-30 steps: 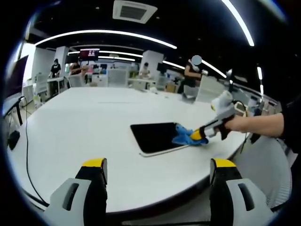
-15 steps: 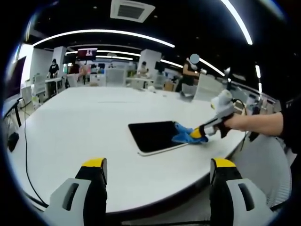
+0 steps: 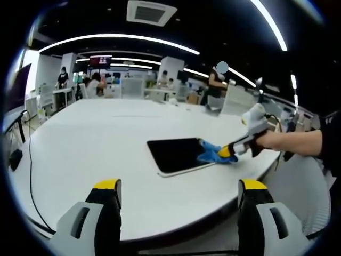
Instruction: Wipe the mirror surface with the cleaning cloth until all visible marks leave the cleaned area.
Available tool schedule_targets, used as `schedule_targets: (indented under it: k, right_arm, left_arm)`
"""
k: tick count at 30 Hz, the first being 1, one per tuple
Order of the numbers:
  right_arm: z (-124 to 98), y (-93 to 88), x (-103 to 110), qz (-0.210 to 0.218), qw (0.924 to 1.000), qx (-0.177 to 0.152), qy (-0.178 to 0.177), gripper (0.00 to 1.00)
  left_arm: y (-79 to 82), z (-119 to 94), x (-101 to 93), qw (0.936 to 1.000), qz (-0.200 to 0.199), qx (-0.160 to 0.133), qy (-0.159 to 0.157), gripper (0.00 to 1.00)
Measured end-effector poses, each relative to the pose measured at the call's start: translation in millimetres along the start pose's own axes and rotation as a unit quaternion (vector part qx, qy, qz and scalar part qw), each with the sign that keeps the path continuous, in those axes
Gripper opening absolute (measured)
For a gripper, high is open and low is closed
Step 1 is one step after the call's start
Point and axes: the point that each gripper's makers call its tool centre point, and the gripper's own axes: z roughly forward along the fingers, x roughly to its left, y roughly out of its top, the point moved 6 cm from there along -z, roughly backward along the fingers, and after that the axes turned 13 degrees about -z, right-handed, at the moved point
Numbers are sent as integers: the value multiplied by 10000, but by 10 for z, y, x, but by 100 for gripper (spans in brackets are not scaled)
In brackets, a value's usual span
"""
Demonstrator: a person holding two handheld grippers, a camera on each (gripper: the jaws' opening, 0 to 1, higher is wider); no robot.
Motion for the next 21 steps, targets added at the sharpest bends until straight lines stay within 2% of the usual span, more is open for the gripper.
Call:
schedule_targets:
  k: [11,21]
  right_arm:
    - [18,16,-29,157,9999,27,-23,0]
    - [89,86,-124,99,9999,104,-23,0]
  left_arm:
    - [-13,11,1,9999,34,132,-12,91]
    - [-7,15,14,9999,15,111,30,90]
